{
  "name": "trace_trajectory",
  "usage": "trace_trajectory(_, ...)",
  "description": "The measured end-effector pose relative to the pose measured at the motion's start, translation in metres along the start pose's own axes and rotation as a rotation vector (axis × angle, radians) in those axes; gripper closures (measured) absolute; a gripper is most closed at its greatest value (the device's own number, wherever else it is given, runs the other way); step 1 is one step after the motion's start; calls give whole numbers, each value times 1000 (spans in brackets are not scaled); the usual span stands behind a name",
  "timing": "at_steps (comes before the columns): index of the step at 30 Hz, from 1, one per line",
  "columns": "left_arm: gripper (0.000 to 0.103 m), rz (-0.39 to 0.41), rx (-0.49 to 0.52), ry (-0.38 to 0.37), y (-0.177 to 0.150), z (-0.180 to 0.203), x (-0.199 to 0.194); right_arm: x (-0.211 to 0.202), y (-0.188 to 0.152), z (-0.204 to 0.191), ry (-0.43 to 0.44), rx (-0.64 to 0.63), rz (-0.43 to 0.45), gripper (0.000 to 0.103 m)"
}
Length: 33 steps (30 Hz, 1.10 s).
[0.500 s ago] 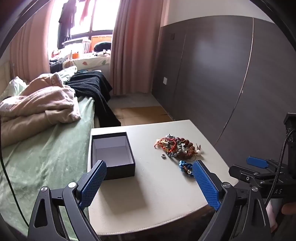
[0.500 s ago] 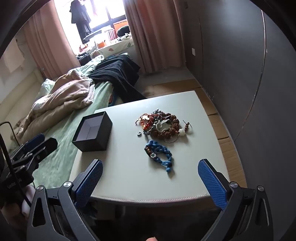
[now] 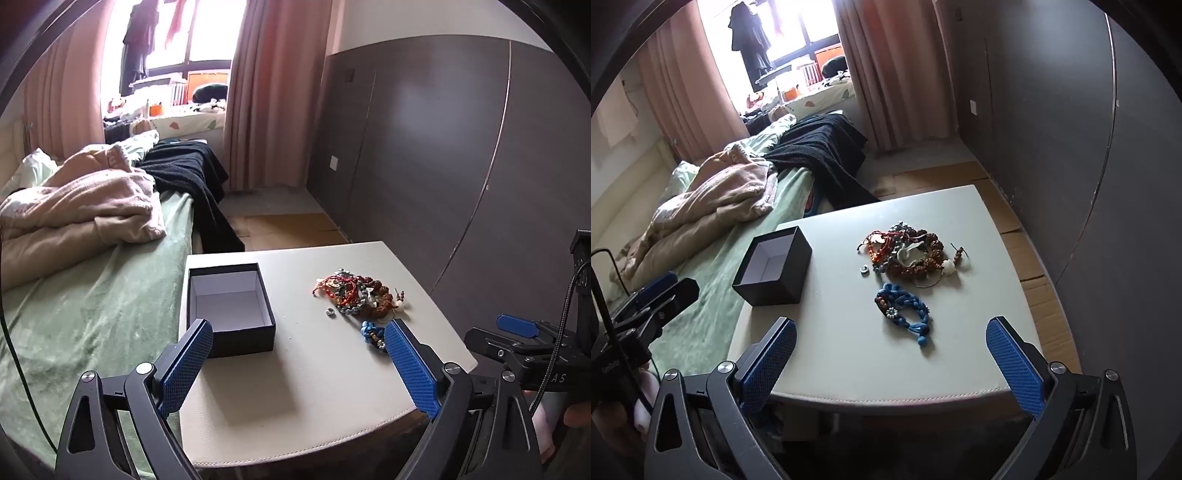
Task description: Organize jewelry
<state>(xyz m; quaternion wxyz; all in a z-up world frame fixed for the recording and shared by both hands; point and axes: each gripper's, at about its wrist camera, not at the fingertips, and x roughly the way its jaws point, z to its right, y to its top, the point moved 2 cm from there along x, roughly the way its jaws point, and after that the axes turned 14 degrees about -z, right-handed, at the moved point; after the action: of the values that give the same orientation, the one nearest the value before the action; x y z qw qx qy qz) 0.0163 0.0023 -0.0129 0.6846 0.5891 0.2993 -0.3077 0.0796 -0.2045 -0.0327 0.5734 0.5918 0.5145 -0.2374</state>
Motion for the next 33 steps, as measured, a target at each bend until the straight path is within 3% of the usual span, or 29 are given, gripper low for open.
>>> trace_trajectory(33, 9, 6, 2, 8, -2, -2, -3, -6, -5, 7, -23, 6, 30, 0)
